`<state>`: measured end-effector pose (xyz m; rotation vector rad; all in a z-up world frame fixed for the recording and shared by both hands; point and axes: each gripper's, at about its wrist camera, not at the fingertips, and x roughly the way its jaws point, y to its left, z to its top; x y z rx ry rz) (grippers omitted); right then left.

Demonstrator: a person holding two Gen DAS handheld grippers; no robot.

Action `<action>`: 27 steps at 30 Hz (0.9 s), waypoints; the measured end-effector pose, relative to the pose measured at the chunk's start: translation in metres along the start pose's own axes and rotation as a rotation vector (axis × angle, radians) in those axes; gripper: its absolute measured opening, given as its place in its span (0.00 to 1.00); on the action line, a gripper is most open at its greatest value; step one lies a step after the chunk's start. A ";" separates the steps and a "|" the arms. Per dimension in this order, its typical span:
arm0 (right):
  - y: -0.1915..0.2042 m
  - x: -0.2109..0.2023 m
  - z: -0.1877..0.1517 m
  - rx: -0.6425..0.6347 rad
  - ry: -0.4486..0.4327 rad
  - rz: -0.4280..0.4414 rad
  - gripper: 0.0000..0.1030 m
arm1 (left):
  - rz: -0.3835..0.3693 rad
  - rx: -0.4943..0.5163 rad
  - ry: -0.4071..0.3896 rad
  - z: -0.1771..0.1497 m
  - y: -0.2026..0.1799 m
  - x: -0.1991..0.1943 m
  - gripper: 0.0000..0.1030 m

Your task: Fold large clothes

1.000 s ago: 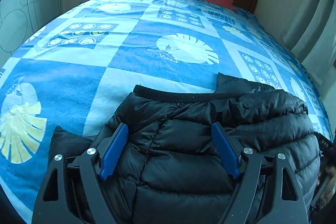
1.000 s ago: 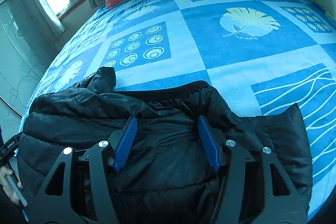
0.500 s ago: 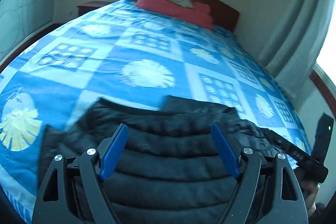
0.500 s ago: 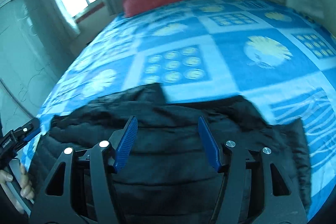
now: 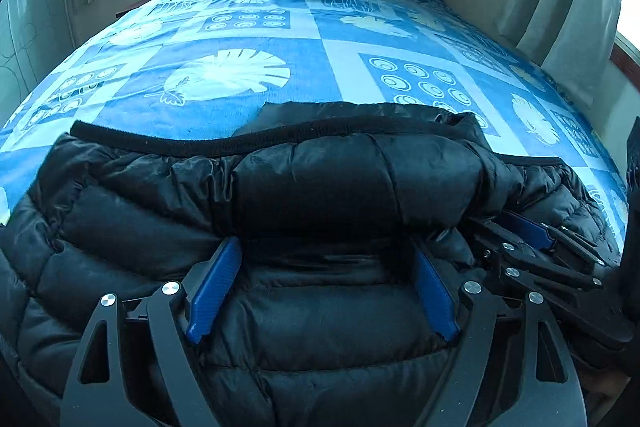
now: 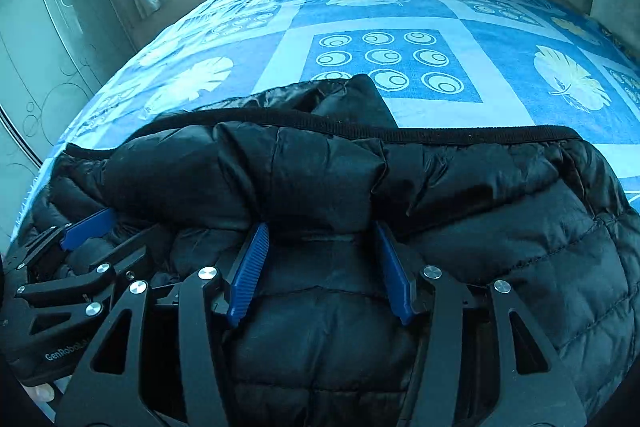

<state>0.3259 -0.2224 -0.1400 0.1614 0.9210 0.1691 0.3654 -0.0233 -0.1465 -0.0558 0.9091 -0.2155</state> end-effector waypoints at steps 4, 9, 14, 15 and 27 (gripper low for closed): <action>-0.003 -0.016 0.004 0.017 -0.002 0.037 0.53 | -0.025 -0.012 0.009 0.003 0.003 -0.010 0.78; -0.026 -0.071 -0.011 0.021 -0.066 0.013 0.53 | -0.101 -0.147 -0.047 -0.012 0.035 -0.070 0.78; -0.062 -0.106 -0.046 0.026 -0.079 -0.112 0.53 | -0.016 -0.182 -0.096 -0.051 0.071 -0.118 0.78; -0.070 -0.105 -0.053 0.040 -0.071 -0.120 0.53 | -0.006 -0.182 -0.089 -0.055 0.074 -0.118 0.78; -0.090 -0.166 -0.088 0.071 -0.136 -0.116 0.70 | 0.032 -0.247 -0.086 -0.082 0.095 -0.150 0.79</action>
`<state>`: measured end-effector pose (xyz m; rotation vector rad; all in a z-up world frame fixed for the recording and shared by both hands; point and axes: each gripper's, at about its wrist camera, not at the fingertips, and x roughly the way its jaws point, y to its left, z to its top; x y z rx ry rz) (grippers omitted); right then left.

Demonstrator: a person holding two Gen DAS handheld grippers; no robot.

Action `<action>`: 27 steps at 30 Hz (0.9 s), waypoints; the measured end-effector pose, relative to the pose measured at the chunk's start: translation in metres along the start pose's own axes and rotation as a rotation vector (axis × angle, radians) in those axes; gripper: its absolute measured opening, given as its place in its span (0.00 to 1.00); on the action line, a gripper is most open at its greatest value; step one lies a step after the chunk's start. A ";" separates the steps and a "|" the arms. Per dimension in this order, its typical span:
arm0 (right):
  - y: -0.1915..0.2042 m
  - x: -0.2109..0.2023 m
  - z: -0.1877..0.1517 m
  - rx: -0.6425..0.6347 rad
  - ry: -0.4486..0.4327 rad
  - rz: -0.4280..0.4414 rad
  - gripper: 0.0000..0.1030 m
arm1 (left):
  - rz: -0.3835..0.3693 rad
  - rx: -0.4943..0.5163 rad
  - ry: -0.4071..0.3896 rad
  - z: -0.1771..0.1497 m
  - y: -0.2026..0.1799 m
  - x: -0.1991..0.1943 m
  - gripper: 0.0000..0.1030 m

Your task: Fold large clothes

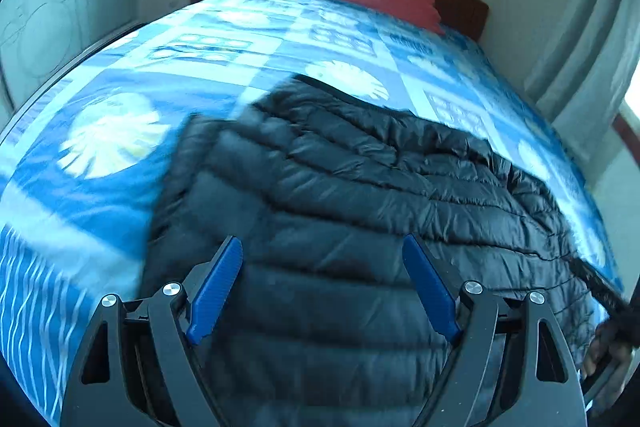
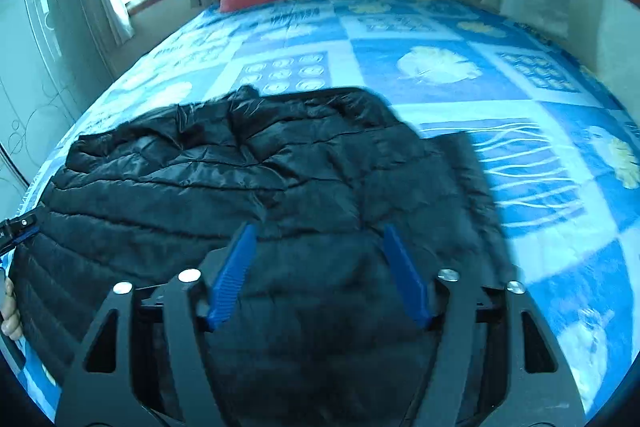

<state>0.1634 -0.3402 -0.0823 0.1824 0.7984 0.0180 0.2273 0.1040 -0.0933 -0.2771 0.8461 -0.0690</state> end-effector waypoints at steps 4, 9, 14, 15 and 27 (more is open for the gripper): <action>-0.039 -0.037 -0.029 0.107 -0.008 -0.014 0.73 | -0.002 -0.122 -0.058 -0.029 0.037 -0.045 0.79; -0.080 -0.049 -0.072 0.250 0.037 -0.022 0.73 | -0.014 -0.298 -0.038 -0.068 0.077 -0.071 0.79; -0.091 -0.047 -0.093 0.345 0.065 0.033 0.73 | -0.095 -0.384 0.006 -0.095 0.089 -0.072 0.80; -0.090 -0.046 -0.094 0.348 0.066 0.039 0.73 | -0.097 -0.382 0.006 -0.097 0.087 -0.072 0.80; -0.066 -0.037 -0.096 0.287 0.069 0.026 0.52 | -0.058 -0.342 -0.007 -0.101 0.078 -0.054 0.53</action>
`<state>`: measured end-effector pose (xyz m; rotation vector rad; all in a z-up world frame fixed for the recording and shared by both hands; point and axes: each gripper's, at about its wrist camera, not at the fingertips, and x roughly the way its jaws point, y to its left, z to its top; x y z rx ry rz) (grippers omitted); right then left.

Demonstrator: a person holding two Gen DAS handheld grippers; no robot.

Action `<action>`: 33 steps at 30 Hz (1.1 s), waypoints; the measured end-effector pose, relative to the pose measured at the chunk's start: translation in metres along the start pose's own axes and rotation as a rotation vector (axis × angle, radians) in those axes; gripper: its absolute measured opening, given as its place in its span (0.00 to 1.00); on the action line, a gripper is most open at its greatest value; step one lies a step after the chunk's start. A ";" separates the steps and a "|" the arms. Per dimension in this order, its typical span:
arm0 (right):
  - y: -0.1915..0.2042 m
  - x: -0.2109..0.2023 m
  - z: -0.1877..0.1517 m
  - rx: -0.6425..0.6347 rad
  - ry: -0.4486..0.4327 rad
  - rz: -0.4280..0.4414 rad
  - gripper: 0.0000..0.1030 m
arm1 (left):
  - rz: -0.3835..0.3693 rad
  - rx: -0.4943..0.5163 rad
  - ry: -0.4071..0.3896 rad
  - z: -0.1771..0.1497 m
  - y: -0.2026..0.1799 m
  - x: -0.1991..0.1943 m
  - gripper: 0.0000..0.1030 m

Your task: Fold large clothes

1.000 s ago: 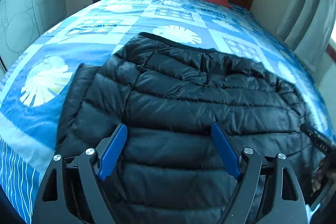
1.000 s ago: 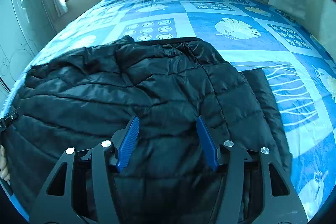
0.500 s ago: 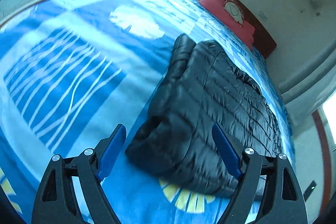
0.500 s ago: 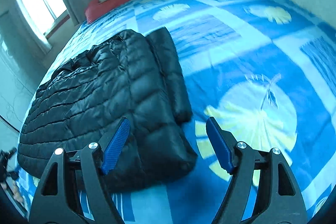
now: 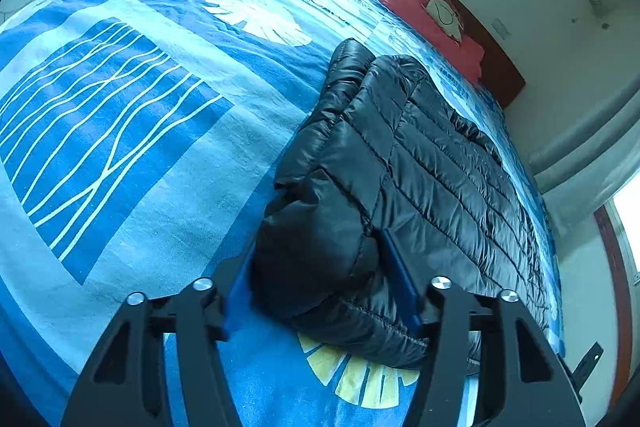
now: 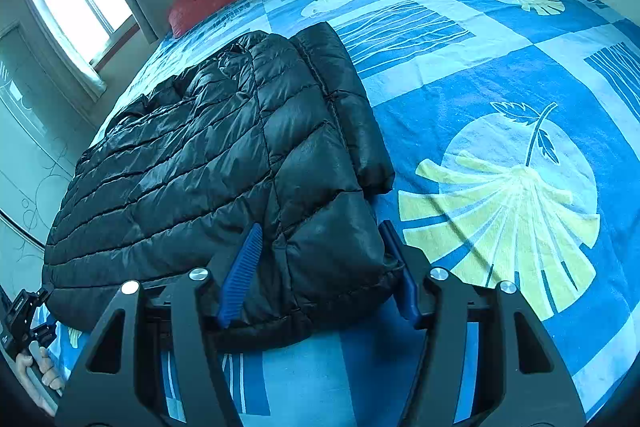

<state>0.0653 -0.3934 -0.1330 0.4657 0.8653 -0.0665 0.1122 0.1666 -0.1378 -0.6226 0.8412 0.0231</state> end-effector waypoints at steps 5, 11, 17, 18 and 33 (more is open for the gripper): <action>0.002 -0.002 -0.001 -0.015 -0.013 0.007 0.34 | -0.002 0.059 -0.022 -0.003 -0.010 -0.003 0.30; 0.003 -0.015 -0.003 -0.010 -0.036 0.036 0.20 | -0.026 0.077 -0.032 -0.006 -0.011 -0.012 0.22; -0.001 -0.033 -0.013 -0.007 -0.024 0.050 0.18 | -0.047 0.070 -0.015 -0.009 -0.006 -0.029 0.21; -0.003 -0.037 -0.016 -0.005 -0.018 0.054 0.18 | -0.051 0.065 -0.011 -0.010 -0.005 -0.031 0.21; -0.011 -0.066 -0.030 -0.003 0.028 -0.022 0.40 | -0.015 0.170 0.033 -0.018 0.005 -0.057 0.55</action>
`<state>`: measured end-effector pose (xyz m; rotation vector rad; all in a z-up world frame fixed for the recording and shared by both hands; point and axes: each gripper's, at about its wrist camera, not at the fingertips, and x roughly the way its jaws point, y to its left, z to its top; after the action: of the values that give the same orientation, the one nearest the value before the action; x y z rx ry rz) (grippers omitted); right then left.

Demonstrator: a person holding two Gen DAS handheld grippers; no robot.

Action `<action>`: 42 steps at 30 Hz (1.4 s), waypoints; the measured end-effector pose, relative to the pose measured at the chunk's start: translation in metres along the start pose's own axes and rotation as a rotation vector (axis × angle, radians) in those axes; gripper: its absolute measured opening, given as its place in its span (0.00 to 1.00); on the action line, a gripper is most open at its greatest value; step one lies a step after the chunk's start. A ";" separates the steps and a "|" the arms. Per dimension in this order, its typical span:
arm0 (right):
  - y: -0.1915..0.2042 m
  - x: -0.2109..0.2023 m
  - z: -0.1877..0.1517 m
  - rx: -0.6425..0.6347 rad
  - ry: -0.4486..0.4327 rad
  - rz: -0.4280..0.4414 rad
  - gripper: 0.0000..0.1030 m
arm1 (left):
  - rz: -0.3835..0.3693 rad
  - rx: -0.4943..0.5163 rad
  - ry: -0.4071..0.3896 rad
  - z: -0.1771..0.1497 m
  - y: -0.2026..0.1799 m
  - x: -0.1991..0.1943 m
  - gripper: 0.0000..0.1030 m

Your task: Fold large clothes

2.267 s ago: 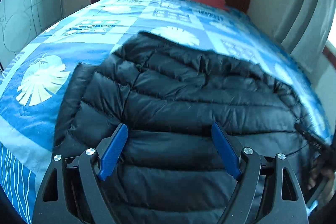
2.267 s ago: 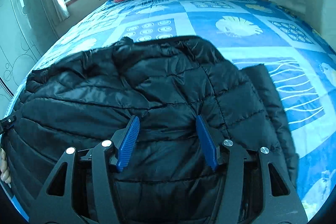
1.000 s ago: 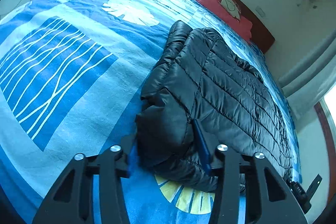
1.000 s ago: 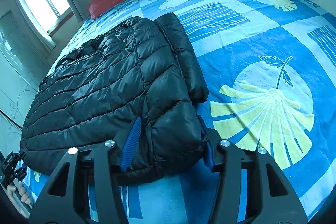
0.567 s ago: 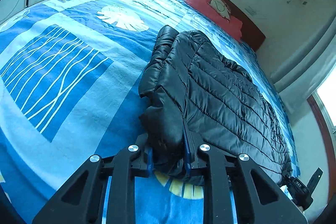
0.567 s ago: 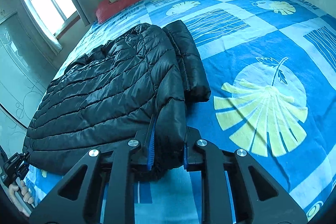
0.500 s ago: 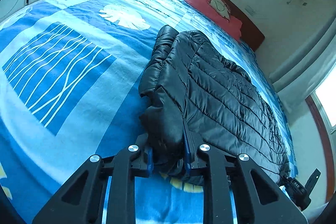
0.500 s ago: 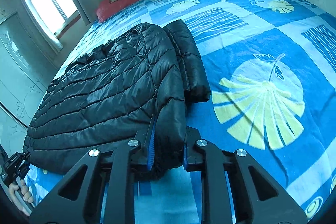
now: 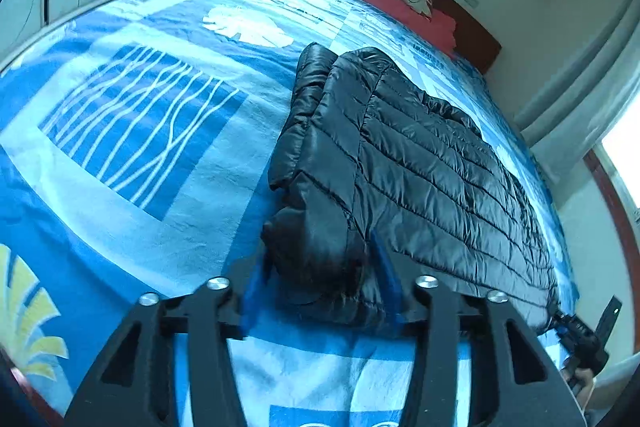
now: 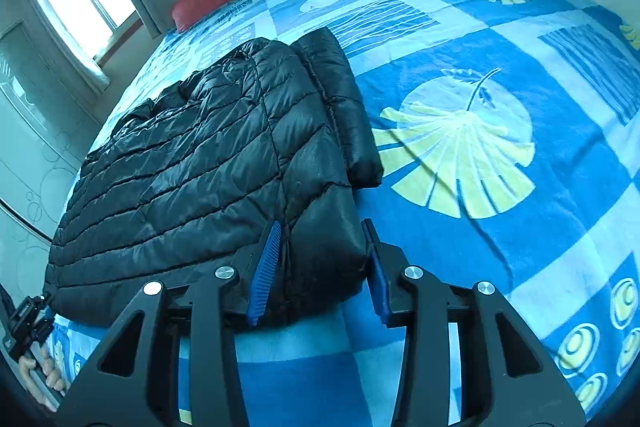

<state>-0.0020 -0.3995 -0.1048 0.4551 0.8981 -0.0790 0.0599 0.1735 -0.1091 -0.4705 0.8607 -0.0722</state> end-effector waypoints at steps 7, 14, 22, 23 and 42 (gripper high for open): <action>0.004 -0.042 -0.001 -0.073 -0.036 -0.153 0.48 | 0.019 0.043 -0.005 0.001 0.009 -0.031 0.69; 0.049 -0.036 0.010 -0.153 -0.052 -0.112 0.47 | 0.109 0.065 -0.041 0.020 0.011 -0.039 0.70; 0.163 0.032 0.030 -0.286 0.011 0.071 0.40 | 0.072 0.093 -0.017 0.055 -0.010 -0.003 0.70; 0.174 0.038 0.034 -0.295 0.008 0.077 0.40 | 0.073 0.095 -0.011 0.057 -0.011 0.001 0.70; 0.232 0.135 0.027 -0.377 0.059 0.016 0.41 | 0.131 0.168 0.112 0.089 -0.026 0.082 0.70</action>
<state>0.1617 -0.1853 -0.1131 0.1137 0.9427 0.1175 0.1828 0.1623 -0.1069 -0.2532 0.9844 -0.0503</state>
